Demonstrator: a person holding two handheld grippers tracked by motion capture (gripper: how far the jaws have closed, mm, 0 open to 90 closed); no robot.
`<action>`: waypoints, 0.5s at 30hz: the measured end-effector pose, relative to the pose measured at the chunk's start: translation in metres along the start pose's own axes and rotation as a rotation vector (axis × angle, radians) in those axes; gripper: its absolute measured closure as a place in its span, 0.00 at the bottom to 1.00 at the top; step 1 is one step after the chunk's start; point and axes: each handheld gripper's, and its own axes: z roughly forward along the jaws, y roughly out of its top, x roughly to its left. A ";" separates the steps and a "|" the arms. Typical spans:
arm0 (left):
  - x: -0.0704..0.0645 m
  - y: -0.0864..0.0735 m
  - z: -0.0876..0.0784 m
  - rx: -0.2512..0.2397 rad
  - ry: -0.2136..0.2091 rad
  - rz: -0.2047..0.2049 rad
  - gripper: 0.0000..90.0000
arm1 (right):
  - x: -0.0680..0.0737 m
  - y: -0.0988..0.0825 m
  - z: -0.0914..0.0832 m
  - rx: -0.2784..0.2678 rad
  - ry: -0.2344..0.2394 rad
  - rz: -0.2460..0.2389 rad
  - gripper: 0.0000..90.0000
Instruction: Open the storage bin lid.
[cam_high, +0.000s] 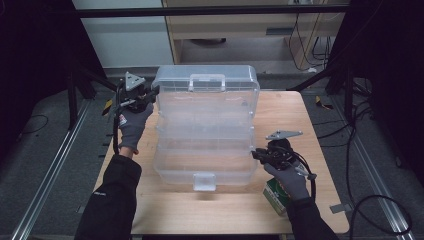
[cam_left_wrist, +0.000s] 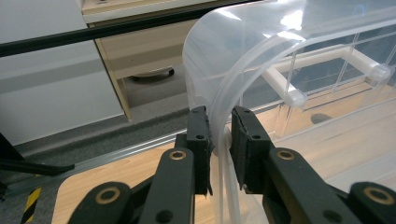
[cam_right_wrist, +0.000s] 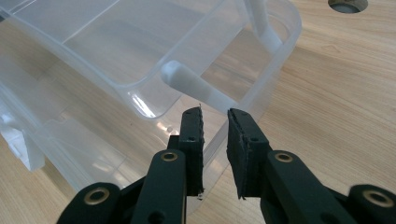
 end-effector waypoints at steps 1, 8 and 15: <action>0.000 0.001 0.002 0.005 0.003 0.001 0.86 | 0.000 0.000 0.000 0.000 0.000 0.000 0.85; 0.002 0.004 0.011 0.015 0.007 -0.005 0.86 | 0.000 0.000 0.000 0.000 0.003 -0.001 0.85; 0.005 0.006 0.020 0.024 0.008 -0.016 0.86 | -0.001 0.000 0.000 0.001 0.005 0.000 0.84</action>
